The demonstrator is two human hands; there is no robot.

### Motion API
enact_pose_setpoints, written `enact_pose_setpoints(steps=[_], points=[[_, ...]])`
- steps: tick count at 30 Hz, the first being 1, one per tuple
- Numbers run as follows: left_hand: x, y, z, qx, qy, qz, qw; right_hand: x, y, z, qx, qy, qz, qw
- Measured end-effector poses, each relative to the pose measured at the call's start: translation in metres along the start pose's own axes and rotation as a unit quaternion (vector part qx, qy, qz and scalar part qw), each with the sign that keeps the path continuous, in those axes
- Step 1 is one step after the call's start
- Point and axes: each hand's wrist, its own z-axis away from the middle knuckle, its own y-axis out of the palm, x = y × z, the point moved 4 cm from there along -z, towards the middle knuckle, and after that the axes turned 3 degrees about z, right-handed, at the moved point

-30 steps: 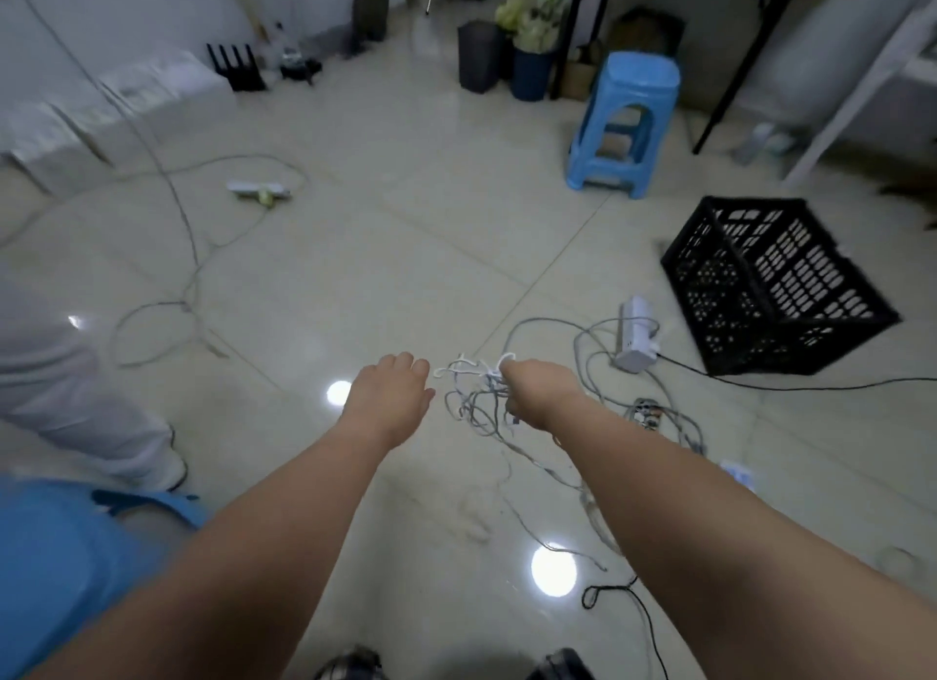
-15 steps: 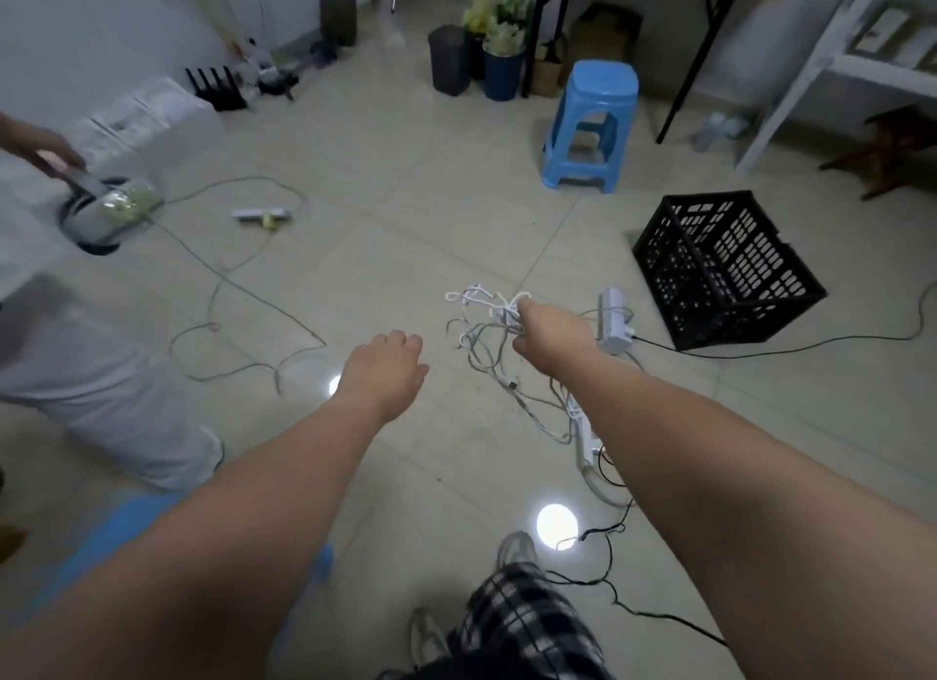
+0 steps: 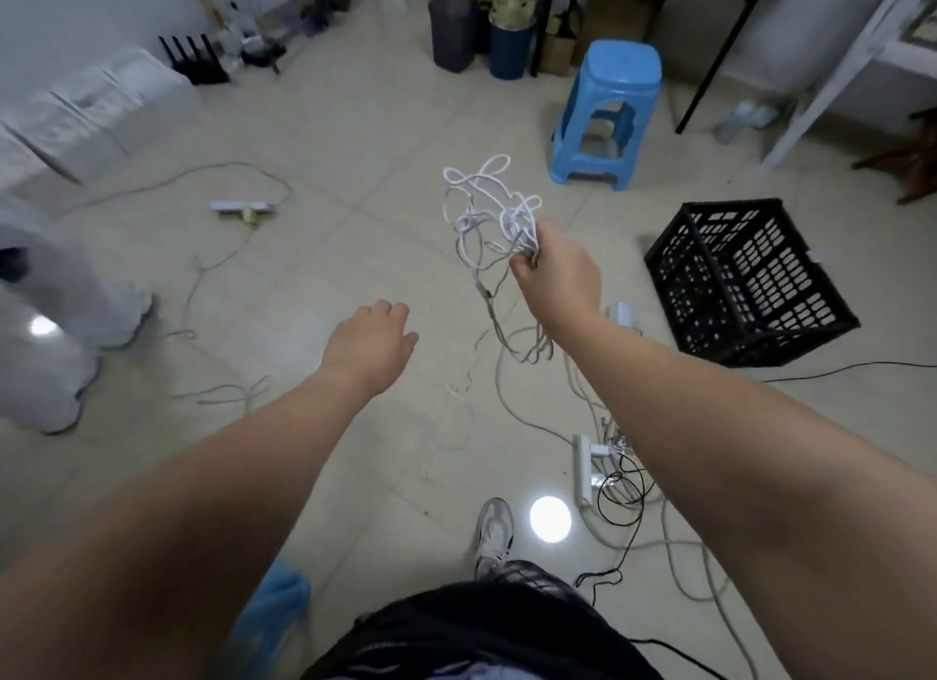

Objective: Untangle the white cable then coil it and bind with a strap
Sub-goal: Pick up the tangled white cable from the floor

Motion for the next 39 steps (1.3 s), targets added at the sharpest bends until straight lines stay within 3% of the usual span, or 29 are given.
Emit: enact_pose_setpoints(steps=[11, 26, 39], points=[[-0.008, -0.031, -0.169, 0.014, -0.002, -0.008, 1.000, -0.026, 0.036, -0.162, 0.057, -0.013, 0.036, 0.998], [0.034, -0.156, -0.492, -0.002, 0.108, -0.046, 0.993, -0.001, 0.045, -0.472, -0.078, 0.083, 0.015, 0.993], [-0.006, -0.216, -0.743, -0.004, 0.146, -0.039, 0.989, -0.054, 0.052, -0.710, -0.061, 0.106, 0.018, 0.992]])
